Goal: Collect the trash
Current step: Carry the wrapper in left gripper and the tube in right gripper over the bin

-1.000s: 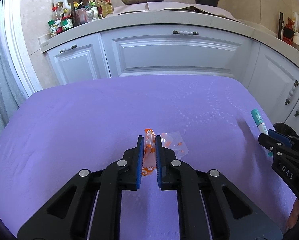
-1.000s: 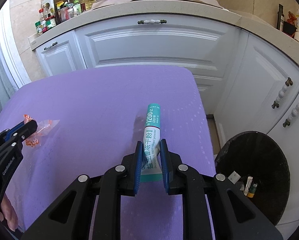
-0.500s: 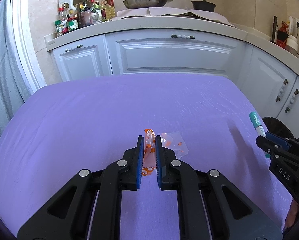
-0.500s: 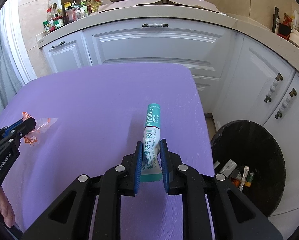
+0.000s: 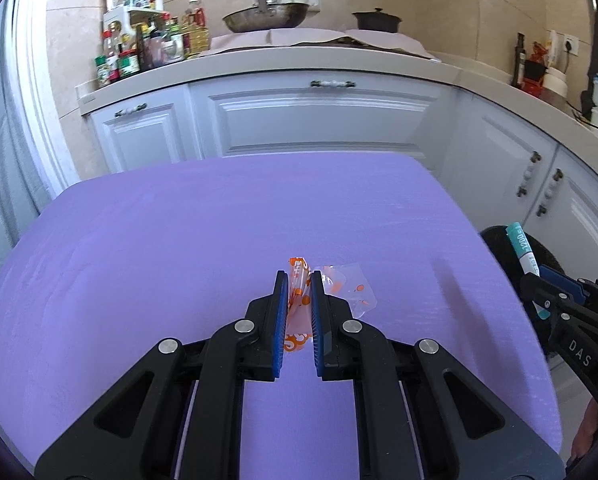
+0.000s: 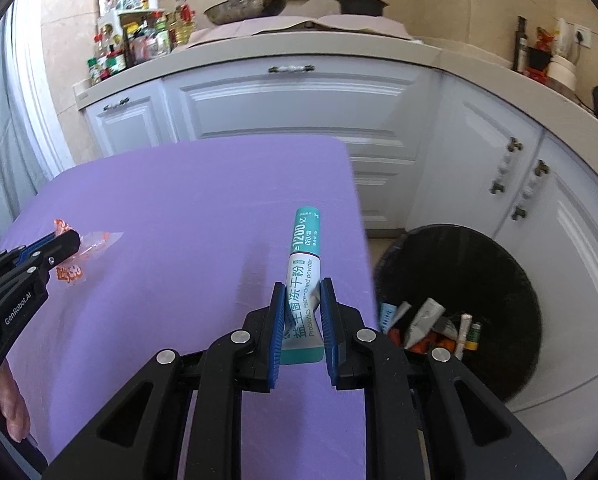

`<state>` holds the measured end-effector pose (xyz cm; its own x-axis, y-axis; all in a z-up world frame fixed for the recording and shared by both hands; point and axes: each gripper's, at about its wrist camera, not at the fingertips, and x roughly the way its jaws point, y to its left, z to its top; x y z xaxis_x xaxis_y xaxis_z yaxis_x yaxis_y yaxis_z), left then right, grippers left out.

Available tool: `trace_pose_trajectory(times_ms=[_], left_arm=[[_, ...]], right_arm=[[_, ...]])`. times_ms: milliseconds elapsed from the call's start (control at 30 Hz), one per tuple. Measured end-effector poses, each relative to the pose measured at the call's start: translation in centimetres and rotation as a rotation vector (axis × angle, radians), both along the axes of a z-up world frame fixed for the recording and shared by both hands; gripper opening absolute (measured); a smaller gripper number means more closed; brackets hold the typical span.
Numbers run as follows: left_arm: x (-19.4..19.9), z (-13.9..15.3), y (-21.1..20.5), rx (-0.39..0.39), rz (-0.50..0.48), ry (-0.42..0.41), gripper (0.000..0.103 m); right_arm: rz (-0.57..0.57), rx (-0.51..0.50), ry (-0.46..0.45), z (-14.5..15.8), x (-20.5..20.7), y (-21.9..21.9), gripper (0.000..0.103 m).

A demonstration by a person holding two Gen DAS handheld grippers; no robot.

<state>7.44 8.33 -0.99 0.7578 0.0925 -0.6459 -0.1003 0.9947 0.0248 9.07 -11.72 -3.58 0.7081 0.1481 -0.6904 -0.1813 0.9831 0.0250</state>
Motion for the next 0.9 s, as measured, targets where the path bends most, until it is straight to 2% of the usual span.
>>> trace_pose_trajectory(times_ms=[467,900], left_arm=[[1.0,0.6,-8.4,-0.03,-0.18,-0.007,0.011],[2.7,1.1,-16.3,-0.026,-0.324,-0.037,0.011]], right_arm=[[-0.184,0.009,-0.039,0.6,-2.1,-7.7,0.018],[-0.328,-0.007,-0.075,1.0,-2.6,-14.3,0.018]])
